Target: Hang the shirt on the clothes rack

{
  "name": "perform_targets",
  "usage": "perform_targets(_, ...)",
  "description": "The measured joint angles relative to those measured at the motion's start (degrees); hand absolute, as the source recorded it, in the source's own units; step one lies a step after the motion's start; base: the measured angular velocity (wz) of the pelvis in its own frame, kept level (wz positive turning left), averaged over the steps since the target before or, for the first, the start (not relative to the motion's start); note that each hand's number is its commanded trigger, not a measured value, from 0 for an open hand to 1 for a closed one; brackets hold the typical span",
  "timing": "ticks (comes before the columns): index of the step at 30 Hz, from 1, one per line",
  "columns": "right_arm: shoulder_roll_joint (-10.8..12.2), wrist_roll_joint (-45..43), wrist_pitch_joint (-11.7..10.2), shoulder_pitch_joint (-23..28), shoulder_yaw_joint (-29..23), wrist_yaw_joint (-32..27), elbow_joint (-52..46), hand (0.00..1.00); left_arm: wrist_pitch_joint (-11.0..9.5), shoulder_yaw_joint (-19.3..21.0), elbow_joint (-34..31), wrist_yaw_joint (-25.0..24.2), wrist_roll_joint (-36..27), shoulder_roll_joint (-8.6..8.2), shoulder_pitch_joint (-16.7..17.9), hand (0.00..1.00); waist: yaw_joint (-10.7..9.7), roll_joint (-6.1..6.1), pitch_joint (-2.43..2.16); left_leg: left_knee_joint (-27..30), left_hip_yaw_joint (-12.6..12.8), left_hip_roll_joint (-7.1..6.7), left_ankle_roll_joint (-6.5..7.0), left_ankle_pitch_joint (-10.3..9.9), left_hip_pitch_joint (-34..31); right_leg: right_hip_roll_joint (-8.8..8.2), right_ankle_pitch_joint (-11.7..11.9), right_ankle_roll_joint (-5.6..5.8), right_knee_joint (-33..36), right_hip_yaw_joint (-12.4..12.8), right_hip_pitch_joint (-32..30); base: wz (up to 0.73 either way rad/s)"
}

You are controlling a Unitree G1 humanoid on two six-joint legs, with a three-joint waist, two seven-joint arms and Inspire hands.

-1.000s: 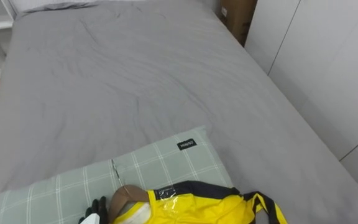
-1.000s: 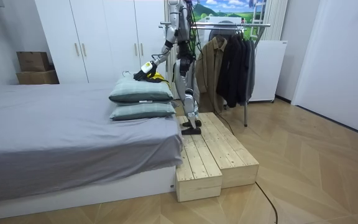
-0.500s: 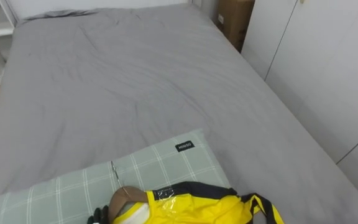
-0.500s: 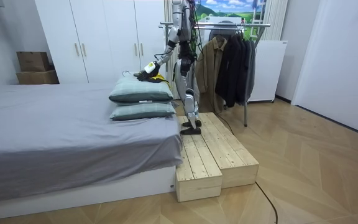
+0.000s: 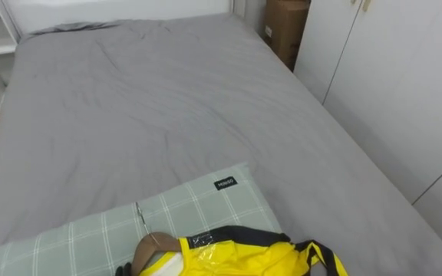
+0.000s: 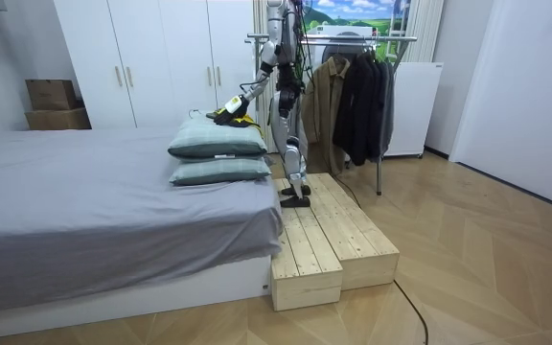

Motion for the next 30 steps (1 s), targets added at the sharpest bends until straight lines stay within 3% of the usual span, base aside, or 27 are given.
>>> perform_targets(9,0.52,-0.01,0.13,0.14,0.02,-0.1,0.12,0.0,0.01,0.05,0.0,0.56,-0.12,0.06,0.41,0.0,0.22,-0.45,0.25,-0.01,0.35,0.05,-0.02,0.03,-0.23,0.0,0.0,0.0,-0.02,-0.33,-0.36,-0.01)
perform_targets(17,0.73,-0.1,0.27,0.35,0.0,0.64,0.18,0.0,-0.3,1.81,0.2,1.28,-0.68,-0.15,0.28,0.0,0.9,-1.03,-0.23,-0.01,0.83,0.13,-0.02,0.03,-0.24,0.01,0.0,-0.01,0.02,-0.08,-0.48,-0.02)
perform_targets(25,0.79,0.11,0.8,0.02,0.87,0.42,0.18,0.0,0.02,3.4,3.01,1.17,-0.78,-1.03,-2.37,0.0,1.59,-1.15,-0.27,0.49,1.14,0.14,-0.06,0.08,-0.99,-0.1,0.01,-0.02,0.12,-0.73,-1.08,0.0)
perform_targets(30,0.84,0.16,0.77,-1.0,1.35,-0.09,0.8,0.0,-0.04,4.45,4.58,0.63,-3.82,-1.03,-4.33,0.0,1.61,-1.58,0.01,1.25,1.68,0.21,-0.17,0.21,-2.1,-0.08,0.01,-0.02,0.12,-0.18,-1.89,-0.04)
